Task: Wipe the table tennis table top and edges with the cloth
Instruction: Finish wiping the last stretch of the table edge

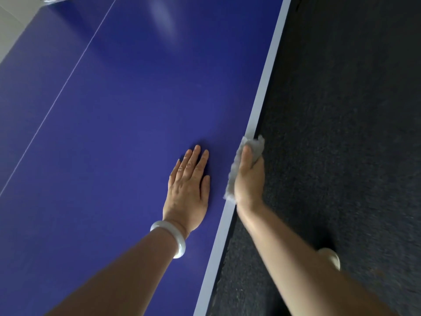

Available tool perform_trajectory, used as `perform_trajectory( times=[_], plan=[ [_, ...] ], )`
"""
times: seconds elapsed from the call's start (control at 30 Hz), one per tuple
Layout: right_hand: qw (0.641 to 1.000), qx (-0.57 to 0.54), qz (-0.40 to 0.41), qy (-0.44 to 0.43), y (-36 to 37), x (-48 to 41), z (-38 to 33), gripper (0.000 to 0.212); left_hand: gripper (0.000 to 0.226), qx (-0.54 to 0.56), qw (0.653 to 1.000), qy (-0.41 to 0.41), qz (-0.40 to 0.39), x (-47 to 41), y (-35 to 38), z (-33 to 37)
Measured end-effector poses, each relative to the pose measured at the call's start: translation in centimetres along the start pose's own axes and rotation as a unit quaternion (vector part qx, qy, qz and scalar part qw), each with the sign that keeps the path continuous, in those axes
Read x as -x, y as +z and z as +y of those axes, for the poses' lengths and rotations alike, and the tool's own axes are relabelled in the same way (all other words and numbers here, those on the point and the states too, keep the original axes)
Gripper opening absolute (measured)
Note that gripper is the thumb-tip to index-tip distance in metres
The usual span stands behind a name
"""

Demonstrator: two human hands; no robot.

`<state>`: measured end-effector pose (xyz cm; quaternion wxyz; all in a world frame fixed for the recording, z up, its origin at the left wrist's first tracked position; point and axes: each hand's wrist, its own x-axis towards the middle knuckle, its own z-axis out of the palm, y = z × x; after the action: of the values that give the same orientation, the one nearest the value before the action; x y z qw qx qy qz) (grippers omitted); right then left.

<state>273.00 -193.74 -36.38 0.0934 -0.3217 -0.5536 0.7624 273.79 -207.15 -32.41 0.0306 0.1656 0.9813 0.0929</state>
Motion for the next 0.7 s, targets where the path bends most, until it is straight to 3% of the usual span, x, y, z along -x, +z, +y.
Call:
perform_trajectory(
  times=[0.07, 0.2, 0.33, 0.47, 0.6, 0.7],
  plan=[
    [0.999, 0.011, -0.008, -0.045, -0.7, 5.9, 2.5, 0.049, 0.057, 0.001, 1.0, 0.002, 0.003, 0.0, -0.1, -0.1],
    [0.996, 0.044, -0.055, -0.057, -2.5, 15.3, 6.6, 0.03, 0.054, 0.008, 1.0, 0.002, 0.003, 0.2, 0.0, -0.2],
    [0.998, 0.013, -0.067, -0.012, -1.9, 8.4, 3.5, 0.014, 0.054, 0.009, 1.0, 0.003, 0.011, 0.3, 0.1, -0.2],
    [0.997, -0.007, -0.039, 0.06, -0.7, 1.4, 0.0, 0.029, 0.051, 0.013, 1.0, 0.006, 0.025, 0.3, 0.3, -0.5],
    [0.999, 0.037, -0.022, 0.0, -1.5, 10.9, 4.0, 0.029, 0.05, 0.012, 0.999, 0.008, 0.035, 0.4, 0.6, -0.8],
    [0.998, 0.052, -0.038, 0.027, -2.2, 16.1, 6.1, 0.049, 0.051, 0.011, 0.999, 0.013, 0.032, 0.3, 0.6, -0.9]
  ],
)
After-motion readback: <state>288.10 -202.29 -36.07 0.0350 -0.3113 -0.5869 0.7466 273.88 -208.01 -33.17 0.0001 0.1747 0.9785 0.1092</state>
